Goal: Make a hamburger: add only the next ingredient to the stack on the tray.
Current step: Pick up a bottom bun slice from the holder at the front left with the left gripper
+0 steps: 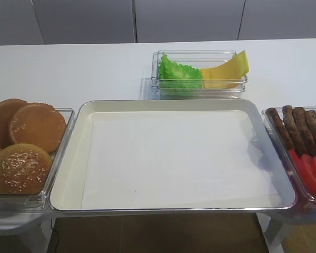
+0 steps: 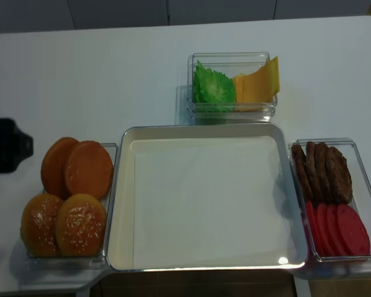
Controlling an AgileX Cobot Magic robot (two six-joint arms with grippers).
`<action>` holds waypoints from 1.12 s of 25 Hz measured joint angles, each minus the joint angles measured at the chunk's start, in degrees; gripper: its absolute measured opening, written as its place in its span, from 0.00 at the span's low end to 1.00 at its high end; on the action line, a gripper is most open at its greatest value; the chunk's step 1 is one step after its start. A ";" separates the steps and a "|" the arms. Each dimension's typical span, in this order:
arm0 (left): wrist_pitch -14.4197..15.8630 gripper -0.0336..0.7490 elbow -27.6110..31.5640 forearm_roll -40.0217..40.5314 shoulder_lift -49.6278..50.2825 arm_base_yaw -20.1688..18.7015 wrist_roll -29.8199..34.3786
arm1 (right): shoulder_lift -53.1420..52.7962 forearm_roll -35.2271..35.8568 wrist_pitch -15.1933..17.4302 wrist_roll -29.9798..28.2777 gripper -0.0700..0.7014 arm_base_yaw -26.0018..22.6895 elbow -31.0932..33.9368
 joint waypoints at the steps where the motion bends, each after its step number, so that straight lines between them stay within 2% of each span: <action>1: -0.09 0.58 -1.18 -0.98 1.61 0.00 1.75 | 0.00 0.00 0.00 0.00 0.74 0.00 0.00; 5: 0.06 0.58 -5.02 -4.70 8.39 0.00 8.99 | 0.00 0.00 0.00 0.00 0.74 0.00 0.00; 7: 1.68 0.58 -7.48 -5.64 11.63 0.00 12.45 | 0.00 0.00 0.00 0.00 0.74 0.00 0.00; 16: 15.62 0.58 -19.35 -5.73 23.55 2.04 24.50 | 0.00 0.00 0.00 0.00 0.74 0.00 0.00; 18: 17.62 0.58 -21.65 -5.73 25.61 2.57 26.30 | 0.00 0.00 0.00 0.00 0.74 0.00 0.00; 22: 18.72 0.58 -24.13 -5.73 28.92 3.21 28.36 | 0.00 0.00 0.00 0.00 0.74 0.00 0.00; 28: 19.10 0.58 -24.36 -5.86 32.90 3.39 31.50 | 0.00 0.00 0.00 0.00 0.74 0.00 0.00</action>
